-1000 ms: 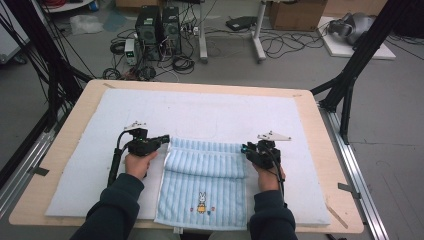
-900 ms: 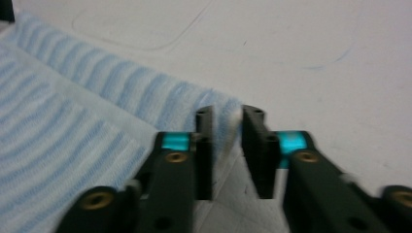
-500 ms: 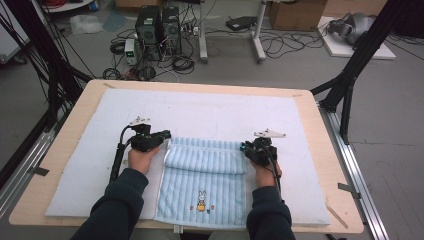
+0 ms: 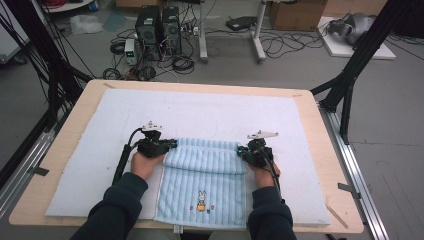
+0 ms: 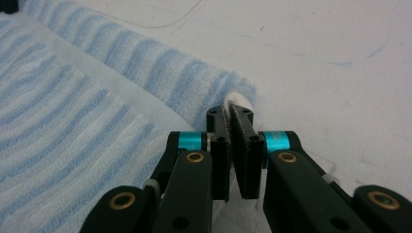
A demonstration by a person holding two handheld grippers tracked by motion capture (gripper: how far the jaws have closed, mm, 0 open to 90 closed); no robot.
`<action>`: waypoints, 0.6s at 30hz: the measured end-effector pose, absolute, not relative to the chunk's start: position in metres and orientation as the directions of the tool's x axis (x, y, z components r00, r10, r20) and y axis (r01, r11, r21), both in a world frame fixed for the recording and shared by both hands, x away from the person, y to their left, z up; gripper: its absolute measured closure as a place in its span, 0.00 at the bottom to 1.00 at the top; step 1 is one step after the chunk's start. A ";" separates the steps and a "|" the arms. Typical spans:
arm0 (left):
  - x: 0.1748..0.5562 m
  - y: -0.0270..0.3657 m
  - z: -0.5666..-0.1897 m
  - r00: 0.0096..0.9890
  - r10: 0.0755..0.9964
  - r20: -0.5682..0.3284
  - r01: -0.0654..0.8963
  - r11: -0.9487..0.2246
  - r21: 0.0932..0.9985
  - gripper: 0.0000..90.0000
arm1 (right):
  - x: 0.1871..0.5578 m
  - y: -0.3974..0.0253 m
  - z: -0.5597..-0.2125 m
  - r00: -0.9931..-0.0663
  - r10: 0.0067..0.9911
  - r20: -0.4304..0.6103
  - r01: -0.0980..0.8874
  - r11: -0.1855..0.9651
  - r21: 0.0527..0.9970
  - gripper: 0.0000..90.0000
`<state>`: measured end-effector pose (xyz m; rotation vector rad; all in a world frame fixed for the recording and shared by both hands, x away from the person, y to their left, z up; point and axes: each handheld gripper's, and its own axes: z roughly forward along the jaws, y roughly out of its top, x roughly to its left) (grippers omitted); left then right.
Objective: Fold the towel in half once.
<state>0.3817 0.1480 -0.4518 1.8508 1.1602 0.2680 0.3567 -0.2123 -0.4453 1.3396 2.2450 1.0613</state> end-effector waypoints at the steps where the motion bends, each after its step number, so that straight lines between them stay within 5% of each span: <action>1: 0.385 0.150 -0.451 0.522 0.805 -0.283 0.614 -0.124 0.780 0.94 | 0.358 -0.213 -0.445 -0.509 0.855 0.095 0.613 0.283 0.737 0.96; 9: 0.413 0.156 -0.439 0.508 0.804 -0.307 0.552 -0.030 0.834 0.94 | 0.384 -0.212 -0.434 -0.462 0.885 0.062 0.566 0.240 0.789 0.97; 14: 0.419 0.155 -0.442 0.552 0.801 -0.234 0.480 -0.076 0.874 0.93 | 0.399 -0.210 -0.432 -0.437 0.898 0.051 0.567 0.231 0.791 0.95; 18: 0.419 0.162 -0.440 0.531 0.803 -0.271 0.491 -0.031 0.871 0.61 | 0.400 -0.210 -0.434 -0.414 0.908 0.069 0.585 0.207 0.784 0.70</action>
